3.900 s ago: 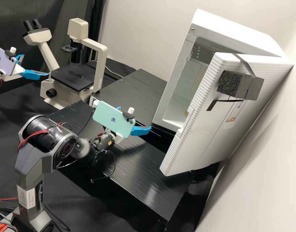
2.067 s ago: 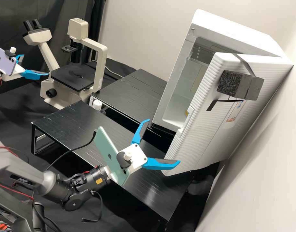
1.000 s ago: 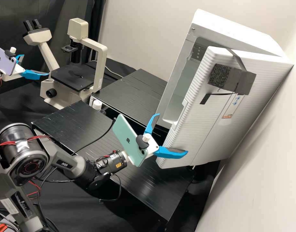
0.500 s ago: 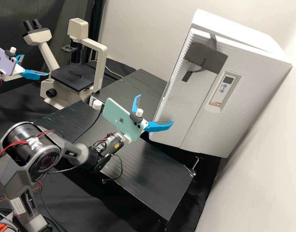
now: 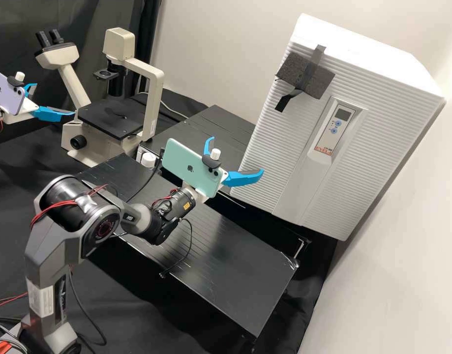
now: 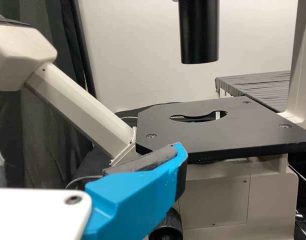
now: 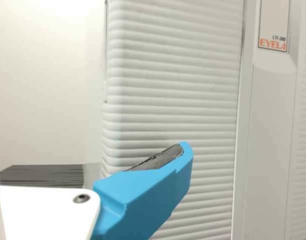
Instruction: Close the incubator door.
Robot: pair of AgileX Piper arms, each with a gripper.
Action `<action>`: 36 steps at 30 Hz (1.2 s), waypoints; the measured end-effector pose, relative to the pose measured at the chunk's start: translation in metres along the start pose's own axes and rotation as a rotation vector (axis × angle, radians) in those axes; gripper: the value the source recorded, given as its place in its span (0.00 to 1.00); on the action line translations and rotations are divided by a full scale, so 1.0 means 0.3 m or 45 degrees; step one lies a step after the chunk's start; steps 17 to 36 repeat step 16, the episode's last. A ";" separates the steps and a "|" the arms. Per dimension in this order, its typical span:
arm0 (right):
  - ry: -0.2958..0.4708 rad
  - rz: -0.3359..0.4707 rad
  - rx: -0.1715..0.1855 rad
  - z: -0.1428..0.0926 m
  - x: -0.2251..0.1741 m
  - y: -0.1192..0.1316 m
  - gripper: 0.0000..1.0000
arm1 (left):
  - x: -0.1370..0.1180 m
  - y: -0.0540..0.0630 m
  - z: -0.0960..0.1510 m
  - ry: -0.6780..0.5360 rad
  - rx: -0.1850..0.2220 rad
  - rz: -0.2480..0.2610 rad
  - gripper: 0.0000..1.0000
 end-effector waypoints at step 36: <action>-0.064 0.099 0.173 0.018 -0.118 0.024 1.00 | 0.000 0.000 0.000 0.000 0.000 0.000 1.00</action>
